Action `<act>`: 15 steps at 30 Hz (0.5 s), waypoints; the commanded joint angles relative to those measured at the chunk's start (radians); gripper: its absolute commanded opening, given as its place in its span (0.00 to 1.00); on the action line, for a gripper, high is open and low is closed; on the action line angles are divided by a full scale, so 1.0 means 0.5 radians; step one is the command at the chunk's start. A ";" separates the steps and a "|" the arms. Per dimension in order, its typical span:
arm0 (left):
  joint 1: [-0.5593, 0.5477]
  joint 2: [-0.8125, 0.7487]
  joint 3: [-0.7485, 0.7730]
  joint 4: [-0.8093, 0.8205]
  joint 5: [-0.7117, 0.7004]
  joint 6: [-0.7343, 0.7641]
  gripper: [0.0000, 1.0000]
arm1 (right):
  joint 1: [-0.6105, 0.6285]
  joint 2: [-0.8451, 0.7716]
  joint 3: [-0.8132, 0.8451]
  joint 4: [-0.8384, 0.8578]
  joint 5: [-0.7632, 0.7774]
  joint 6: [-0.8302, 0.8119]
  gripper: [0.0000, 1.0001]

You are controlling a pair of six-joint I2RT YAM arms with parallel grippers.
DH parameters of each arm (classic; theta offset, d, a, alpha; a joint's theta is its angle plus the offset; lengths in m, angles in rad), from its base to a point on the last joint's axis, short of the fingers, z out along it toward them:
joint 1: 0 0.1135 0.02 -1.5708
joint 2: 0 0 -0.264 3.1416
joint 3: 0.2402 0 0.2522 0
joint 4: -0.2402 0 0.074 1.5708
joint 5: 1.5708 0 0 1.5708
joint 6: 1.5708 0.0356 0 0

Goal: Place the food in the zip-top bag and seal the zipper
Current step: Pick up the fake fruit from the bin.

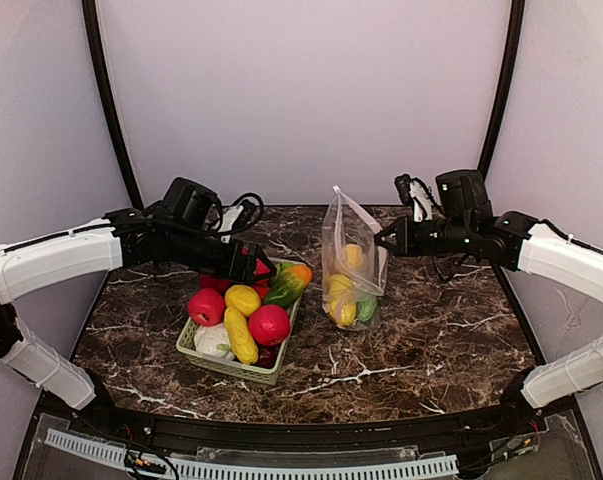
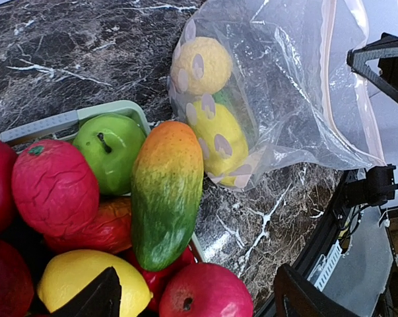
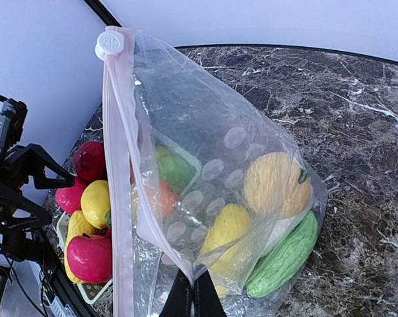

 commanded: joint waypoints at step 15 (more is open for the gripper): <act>-0.165 0.564 0.438 -0.076 -0.197 0.182 0.74 | -0.007 -0.012 0.031 0.072 -0.053 0.027 0.00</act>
